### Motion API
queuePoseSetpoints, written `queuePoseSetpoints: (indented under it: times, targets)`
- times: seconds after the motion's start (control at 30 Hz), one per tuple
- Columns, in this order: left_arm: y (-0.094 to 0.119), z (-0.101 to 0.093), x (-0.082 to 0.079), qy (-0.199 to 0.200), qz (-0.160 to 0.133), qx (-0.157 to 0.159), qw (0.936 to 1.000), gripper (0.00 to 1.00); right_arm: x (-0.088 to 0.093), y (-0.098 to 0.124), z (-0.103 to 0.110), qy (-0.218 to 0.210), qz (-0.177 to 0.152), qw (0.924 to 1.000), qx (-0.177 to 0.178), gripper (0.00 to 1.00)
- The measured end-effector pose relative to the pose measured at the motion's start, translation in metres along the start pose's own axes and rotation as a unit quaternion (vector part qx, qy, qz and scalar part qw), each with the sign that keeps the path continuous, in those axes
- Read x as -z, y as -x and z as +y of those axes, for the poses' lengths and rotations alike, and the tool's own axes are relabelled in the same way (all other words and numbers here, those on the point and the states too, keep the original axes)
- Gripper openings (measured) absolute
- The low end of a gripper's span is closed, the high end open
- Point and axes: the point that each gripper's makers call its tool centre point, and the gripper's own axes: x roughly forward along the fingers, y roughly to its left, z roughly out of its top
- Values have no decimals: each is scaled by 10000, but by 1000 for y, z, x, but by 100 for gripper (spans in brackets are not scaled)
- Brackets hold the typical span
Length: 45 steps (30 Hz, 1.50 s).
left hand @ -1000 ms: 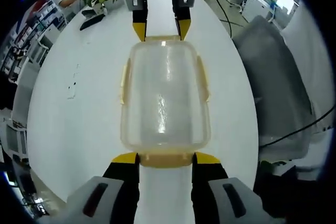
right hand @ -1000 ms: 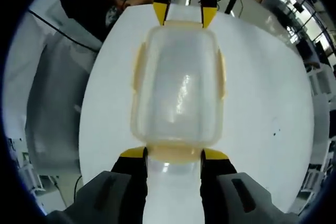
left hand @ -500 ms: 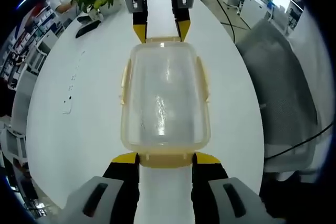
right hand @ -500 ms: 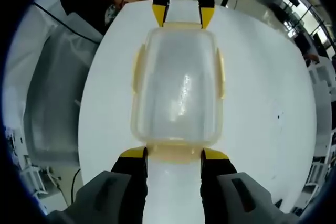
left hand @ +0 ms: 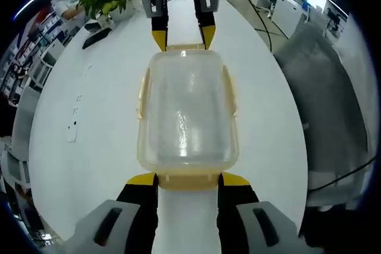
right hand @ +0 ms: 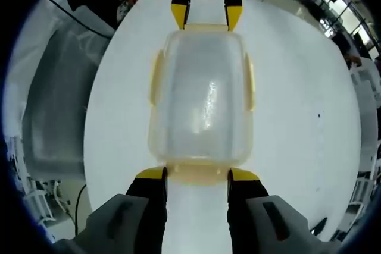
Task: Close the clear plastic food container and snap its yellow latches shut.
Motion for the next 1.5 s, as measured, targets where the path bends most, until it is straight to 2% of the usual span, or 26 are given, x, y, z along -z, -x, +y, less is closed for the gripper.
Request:
queuePoseSetpoints:
  times: [0.63,1.5]
  targets:
    - [-19,1,-7,-33,-83,-8,10000,32,16,-9,1,-29,108,9999,4,36]
    - [-21,-2,-9,56,-94,93,9999,32,20,-8,-2,20,169,9998,-138,36]
